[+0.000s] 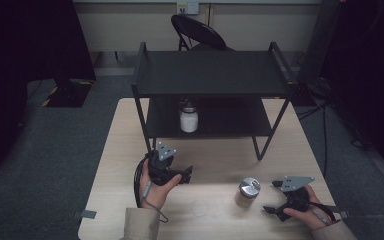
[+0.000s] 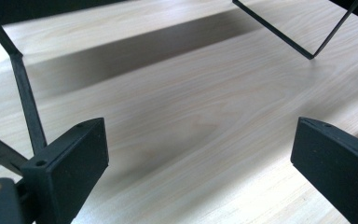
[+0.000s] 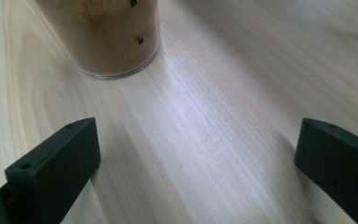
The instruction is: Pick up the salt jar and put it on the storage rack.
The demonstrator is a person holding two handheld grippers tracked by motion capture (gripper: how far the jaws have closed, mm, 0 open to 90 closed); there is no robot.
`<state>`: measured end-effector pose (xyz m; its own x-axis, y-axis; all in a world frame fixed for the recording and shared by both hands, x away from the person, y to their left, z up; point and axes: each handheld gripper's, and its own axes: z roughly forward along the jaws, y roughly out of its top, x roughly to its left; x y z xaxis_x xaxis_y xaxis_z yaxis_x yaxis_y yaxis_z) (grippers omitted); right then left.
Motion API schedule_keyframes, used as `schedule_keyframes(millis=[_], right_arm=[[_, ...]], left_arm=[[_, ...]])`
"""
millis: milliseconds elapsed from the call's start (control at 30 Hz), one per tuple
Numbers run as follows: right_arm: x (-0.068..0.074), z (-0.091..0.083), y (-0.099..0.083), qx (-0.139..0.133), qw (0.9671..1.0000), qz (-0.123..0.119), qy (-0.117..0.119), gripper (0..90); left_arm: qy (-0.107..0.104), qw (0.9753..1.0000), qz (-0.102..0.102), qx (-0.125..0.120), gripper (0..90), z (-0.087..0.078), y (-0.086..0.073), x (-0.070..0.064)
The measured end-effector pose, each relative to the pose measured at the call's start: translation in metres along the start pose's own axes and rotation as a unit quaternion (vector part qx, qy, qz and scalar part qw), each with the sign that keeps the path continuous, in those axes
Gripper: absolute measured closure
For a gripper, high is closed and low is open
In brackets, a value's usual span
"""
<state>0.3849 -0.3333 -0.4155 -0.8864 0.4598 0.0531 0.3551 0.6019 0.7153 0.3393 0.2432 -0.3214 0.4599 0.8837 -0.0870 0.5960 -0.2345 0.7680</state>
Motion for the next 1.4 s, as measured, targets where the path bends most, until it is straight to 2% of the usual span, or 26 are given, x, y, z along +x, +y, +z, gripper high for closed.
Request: schedule_keyframes(millis=[667,1133,1400], right_arm=[[0.0,0.0,0.0,0.0,1.0,0.001,0.0,0.0],[0.0,0.0,0.0,0.0,1.0,0.0,0.0,0.0],[0.0,0.0,0.0,0.0,1.0,0.0,0.0,0.0]], left_arm=[[-0.004,0.9999,-0.007,0.013,3.5,0.006,-0.023,0.002],[-0.009,0.9991,-0.01,0.04,3.8,0.018,-0.045,0.002],[-0.014,0.9986,-0.002,0.05,3.9,0.023,-0.051,0.001]])
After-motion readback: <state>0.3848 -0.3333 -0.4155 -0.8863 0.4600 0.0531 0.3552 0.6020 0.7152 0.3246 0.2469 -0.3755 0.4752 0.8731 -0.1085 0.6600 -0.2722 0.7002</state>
